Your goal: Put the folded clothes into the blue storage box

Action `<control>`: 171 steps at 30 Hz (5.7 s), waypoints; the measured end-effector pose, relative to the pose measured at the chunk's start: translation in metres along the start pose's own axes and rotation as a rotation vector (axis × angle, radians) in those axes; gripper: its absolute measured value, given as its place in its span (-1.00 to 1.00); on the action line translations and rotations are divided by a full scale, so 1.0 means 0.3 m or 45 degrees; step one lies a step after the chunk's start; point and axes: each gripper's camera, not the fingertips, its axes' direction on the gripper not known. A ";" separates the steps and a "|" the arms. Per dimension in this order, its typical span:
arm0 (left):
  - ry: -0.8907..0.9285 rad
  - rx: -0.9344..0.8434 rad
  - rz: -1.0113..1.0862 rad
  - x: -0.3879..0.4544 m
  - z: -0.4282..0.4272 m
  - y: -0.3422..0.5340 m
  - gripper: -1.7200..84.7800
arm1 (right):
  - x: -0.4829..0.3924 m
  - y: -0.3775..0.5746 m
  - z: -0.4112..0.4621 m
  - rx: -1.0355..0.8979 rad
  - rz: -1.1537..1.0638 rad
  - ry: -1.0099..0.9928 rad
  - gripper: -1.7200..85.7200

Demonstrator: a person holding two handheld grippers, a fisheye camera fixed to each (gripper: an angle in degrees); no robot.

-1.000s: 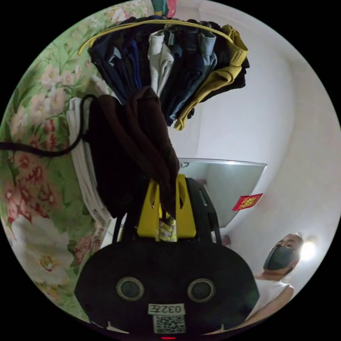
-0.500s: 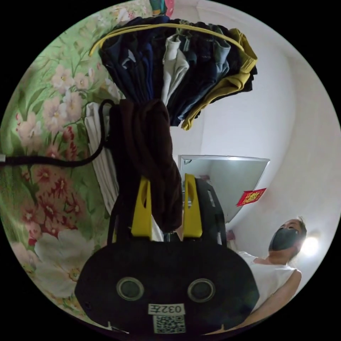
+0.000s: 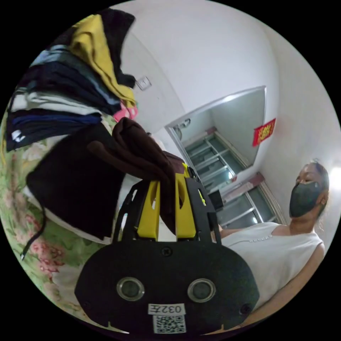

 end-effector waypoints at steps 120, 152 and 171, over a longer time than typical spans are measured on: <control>0.361 0.206 -0.529 -0.473 -0.371 0.353 -0.51 | 0.234 0.226 0.580 -0.659 0.535 -0.290 -0.98; -0.157 0.219 -0.518 -0.443 -0.125 -0.033 -0.84 | 0.468 -0.236 0.601 -0.349 0.362 0.536 -0.85; 0.058 -0.661 -0.134 -0.098 0.751 -0.130 -0.88 | 0.348 0.293 -0.360 0.137 0.372 0.441 -0.87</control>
